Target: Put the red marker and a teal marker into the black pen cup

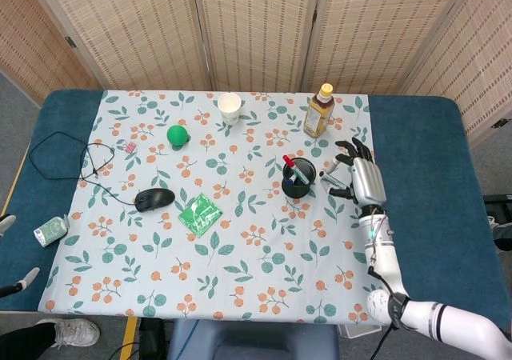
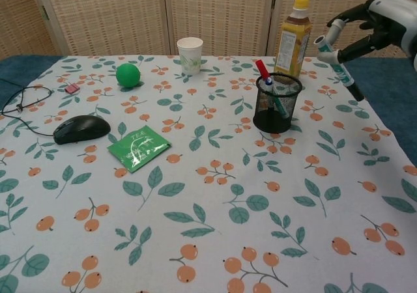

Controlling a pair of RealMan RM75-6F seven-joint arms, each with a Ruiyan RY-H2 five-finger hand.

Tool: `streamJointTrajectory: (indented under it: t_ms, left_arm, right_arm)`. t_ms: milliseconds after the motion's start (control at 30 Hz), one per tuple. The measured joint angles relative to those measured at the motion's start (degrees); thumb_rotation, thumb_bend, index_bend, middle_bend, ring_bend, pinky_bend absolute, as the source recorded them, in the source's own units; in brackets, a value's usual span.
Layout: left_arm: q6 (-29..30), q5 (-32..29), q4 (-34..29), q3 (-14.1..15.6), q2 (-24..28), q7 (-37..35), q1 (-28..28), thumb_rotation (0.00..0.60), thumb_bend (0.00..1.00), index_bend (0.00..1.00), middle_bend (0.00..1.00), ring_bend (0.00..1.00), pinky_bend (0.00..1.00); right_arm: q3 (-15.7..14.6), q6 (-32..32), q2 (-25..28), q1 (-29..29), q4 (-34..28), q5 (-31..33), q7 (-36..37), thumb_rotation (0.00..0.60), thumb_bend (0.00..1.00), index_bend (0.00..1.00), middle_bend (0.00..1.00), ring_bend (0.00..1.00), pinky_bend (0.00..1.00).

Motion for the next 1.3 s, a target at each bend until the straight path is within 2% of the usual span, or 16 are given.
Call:
streamJointTrajectory:
  t_ms: [100, 267, 467, 633, 833, 900, 967, 1100, 1167, 1300]
  left_arm:
    - [-0.20, -0.44, 0.23, -0.09, 0.12, -0.68, 0.01, 0.600, 0.27, 0.00, 0.08, 0.04, 0.22]
    - [-0.13, -1.11, 0.82, -0.36, 0.42, -2.06, 0.21, 0.600, 0.27, 0.00, 0.08, 0.04, 0.22]
    - [-0.30, -1.71, 1.50, -0.61, 0.61, -3.41, 0.31, 0.600, 0.27, 0.00, 0.08, 0.04, 0.22]
    - [0.09, -1.88, 1.58, -0.81, 0.71, -3.55, 0.56, 0.600, 0.27, 0.00, 0.08, 0.04, 0.22]
    - [-0.10, -1.73, 1.39, -0.77, 0.65, -2.86, 0.48, 0.600, 0.27, 0.00, 0.08, 0.04, 0.22]
    - [-0.18, -1.68, 1.24, -0.75, 0.59, -2.46, 0.43, 0.600, 0.27, 0.00, 0.08, 0.04, 0.22]
    - [-0.31, -1.66, 1.08, -0.73, 0.50, -1.97, 0.36, 0.600, 0.27, 0.00, 0.08, 0.04, 0.22]
    - [-0.88, -1.85, 0.84, -0.72, 0.30, -1.17, 0.14, 0.600, 0.27, 0.00, 0.08, 0.04, 0.22]
    - [-1.01, -1.93, 0.75, -0.75, 0.19, -0.77, 0.05, 0.600, 0.27, 0.00, 0.08, 0.04, 0.22]
    - [-1.14, -1.92, 0.59, -0.82, -0.03, 0.02, -0.12, 0.600, 0.27, 0.00, 0.08, 0.04, 0.22]
  right_arm:
    - [1.95, -0.93, -4.08, 2.10, 5.11, -1.16, 5.00, 0.600, 0.26, 0.65, 0.17, 0.00, 0.00]
    - [5.10, -4.12, -9.45, 6.89, 12.77, -1.42, 8.76, 0.600, 0.26, 0.65, 0.17, 0.00, 0.00]
    - [8.17, -5.69, -12.23, 10.57, 16.64, -1.56, 11.77, 0.600, 0.26, 0.65, 0.17, 0.00, 0.00]
    - [7.73, -6.48, -13.15, 11.47, 18.05, -1.35, 11.20, 0.600, 0.26, 0.65, 0.17, 0.00, 0.00]
    - [5.38, -6.78, -13.60, 10.42, 19.48, -1.83, 11.61, 0.600, 0.25, 0.64, 0.15, 0.00, 0.00]
    - [4.21, -7.00, -13.50, 9.57, 19.84, -2.30, 12.15, 0.600, 0.25, 0.56, 0.11, 0.00, 0.00]
    - [2.89, -7.20, -13.22, 8.64, 20.12, -2.89, 12.43, 0.600, 0.24, 0.34, 0.04, 0.00, 0.00]
    - [0.80, -7.00, -11.96, 6.71, 19.95, -4.10, 12.04, 0.600, 0.23, 0.04, 0.00, 0.00, 0.00]
    - [0.27, -6.48, -10.99, 5.96, 19.17, -4.73, 11.71, 0.600, 0.22, 0.00, 0.00, 0.00, 0.00]
    - [-0.37, -4.13, -9.00, 4.10, 16.32, -6.40, 11.55, 0.600, 0.21, 0.00, 0.00, 0.00, 0.00]
